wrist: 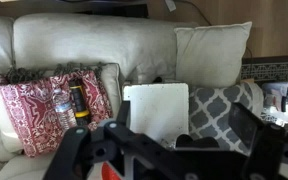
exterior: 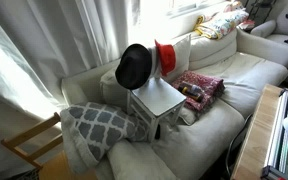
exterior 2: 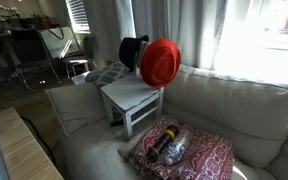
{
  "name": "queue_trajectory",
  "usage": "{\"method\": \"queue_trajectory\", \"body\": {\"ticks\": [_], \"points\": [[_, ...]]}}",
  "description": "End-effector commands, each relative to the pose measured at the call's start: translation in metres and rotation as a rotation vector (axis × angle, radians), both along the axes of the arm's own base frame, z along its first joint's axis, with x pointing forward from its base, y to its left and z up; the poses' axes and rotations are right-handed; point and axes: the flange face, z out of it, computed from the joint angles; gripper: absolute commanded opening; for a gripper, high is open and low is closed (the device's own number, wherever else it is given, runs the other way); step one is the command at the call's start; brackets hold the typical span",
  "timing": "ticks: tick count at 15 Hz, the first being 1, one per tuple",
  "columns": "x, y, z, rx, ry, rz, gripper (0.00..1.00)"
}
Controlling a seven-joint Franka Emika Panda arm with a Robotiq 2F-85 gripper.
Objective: Remove the caps from the chair ears starting with the orange hat and stack them on the chair seat
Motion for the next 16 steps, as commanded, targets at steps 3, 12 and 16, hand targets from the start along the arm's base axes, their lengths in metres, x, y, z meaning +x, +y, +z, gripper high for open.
{"method": "queue_trajectory", "body": {"ticks": [3, 12, 16], "points": [[0.000, 0.000, 0.001, 0.000, 0.001, 0.000, 1.00], [0.083, -0.023, -0.093, -0.086, -0.271, -0.005, 1.00], [0.109, -0.028, -0.172, -0.137, -0.386, -0.029, 1.00]]}}
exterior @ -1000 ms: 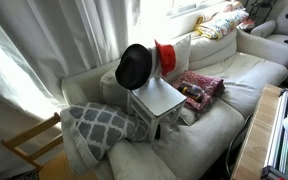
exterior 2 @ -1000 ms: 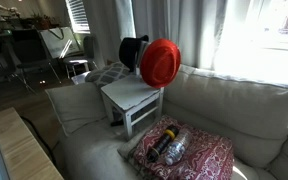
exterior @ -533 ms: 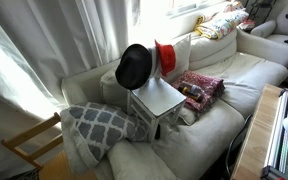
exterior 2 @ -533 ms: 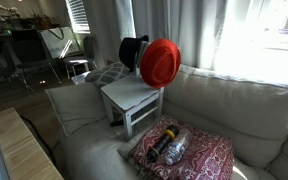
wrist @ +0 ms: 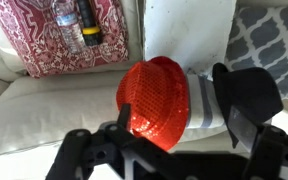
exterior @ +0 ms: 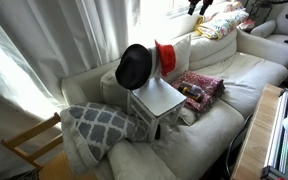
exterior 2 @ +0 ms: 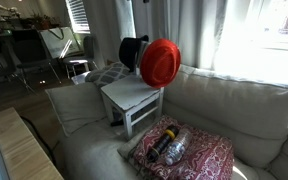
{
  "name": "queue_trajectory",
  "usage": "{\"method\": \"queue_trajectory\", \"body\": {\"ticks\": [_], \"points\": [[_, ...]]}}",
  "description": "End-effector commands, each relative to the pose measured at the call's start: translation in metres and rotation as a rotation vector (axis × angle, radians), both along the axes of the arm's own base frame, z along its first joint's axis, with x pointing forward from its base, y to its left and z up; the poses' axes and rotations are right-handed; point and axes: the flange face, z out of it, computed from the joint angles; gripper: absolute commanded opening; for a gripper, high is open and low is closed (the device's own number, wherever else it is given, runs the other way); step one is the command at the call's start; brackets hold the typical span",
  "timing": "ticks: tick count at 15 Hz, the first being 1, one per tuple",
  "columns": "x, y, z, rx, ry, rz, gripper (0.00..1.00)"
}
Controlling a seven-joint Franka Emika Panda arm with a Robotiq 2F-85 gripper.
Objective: Remove the caps from the chair ears starting with the orange hat and stack them on the chair seat
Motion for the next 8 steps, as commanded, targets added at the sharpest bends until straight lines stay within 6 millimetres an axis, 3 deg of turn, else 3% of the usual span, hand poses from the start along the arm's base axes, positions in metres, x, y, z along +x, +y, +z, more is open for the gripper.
{"method": "queue_trajectory", "body": {"ticks": [1, 4, 5, 6, 8], "points": [[0.014, -0.001, -0.074, 0.001, -0.064, -0.014, 1.00], [0.018, 0.006, -0.133, 0.059, -0.052, -0.026, 1.00], [0.016, 0.005, -0.105, 0.030, -0.045, -0.024, 1.00], [0.018, 0.007, -0.121, 0.039, -0.039, -0.024, 1.00], [0.020, 0.009, -0.136, 0.046, -0.031, -0.026, 1.00]]}}
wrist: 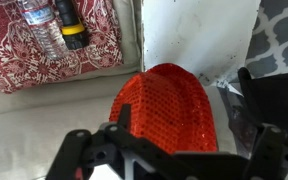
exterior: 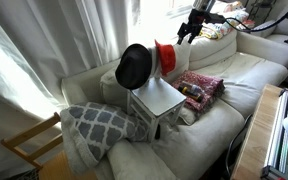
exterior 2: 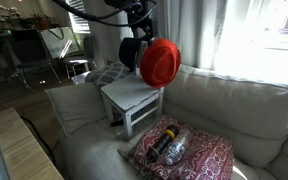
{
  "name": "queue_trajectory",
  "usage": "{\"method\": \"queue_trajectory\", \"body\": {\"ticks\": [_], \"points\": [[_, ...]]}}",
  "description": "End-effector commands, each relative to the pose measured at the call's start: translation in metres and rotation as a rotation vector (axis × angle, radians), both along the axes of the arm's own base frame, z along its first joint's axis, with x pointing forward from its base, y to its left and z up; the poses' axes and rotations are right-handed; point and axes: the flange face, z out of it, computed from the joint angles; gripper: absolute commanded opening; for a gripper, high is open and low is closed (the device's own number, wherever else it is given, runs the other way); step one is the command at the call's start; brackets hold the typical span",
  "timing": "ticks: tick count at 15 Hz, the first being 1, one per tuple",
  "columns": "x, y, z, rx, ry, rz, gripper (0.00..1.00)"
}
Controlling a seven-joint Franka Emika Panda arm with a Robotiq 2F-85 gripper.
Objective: Remove the caps from the chair ears starting with the orange hat and stack them on the chair seat
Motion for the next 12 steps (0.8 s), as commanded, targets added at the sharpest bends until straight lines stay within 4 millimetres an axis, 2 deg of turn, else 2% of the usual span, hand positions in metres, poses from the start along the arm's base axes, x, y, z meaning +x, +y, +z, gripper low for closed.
{"method": "queue_trajectory", "body": {"ticks": [1, 4, 12], "points": [[0.000, 0.000, 0.000, 0.001, 0.001, -0.001, 1.00], [0.001, -0.001, 0.004, 0.001, -0.007, -0.004, 1.00], [0.025, -0.025, -0.032, 0.026, -0.172, -0.023, 1.00]]}}
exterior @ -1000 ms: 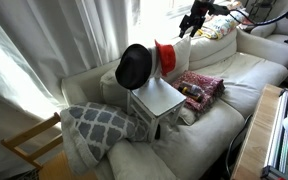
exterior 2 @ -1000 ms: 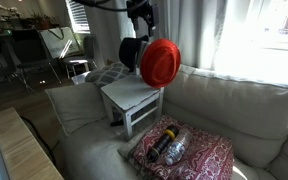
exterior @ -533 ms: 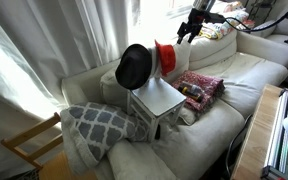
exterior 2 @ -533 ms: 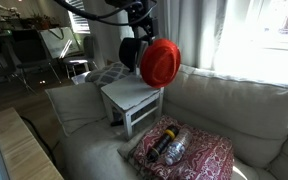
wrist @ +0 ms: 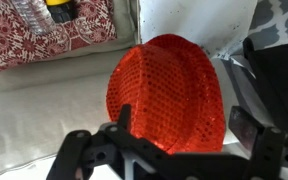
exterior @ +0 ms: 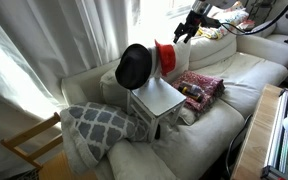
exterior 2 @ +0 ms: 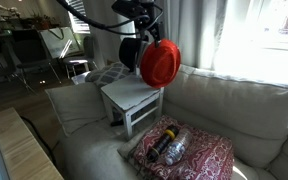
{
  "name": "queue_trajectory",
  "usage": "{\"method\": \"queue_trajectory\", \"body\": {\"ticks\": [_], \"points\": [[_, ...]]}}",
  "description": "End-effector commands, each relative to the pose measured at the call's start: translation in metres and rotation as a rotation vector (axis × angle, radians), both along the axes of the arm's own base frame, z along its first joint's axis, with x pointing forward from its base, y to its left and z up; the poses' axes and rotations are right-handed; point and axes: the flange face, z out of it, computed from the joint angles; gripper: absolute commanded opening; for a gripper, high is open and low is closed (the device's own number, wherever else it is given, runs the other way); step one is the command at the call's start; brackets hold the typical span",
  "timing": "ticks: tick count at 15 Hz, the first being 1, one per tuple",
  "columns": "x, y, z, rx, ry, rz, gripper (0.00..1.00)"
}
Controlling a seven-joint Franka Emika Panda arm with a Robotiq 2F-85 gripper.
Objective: Remove the caps from the chair ears starting with the orange hat and stack them on the chair seat
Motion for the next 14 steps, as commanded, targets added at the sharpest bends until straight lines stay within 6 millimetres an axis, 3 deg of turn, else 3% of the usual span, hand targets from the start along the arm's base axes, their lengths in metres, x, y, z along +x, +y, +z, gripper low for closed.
{"method": "queue_trajectory", "body": {"ticks": [1, 7, 9, 10, 12, 14], "points": [[0.014, -0.013, -0.022, 0.001, -0.063, 0.014, 1.00], [0.023, -0.016, -0.049, 0.015, -0.092, 0.048, 1.00], [0.025, -0.019, -0.057, 0.018, -0.098, 0.040, 0.95], [0.026, -0.020, -0.060, 0.023, -0.100, 0.035, 0.89], [0.027, -0.020, -0.066, 0.032, -0.102, 0.023, 0.64], [0.029, -0.017, -0.072, 0.045, -0.103, 0.020, 0.46]]}}
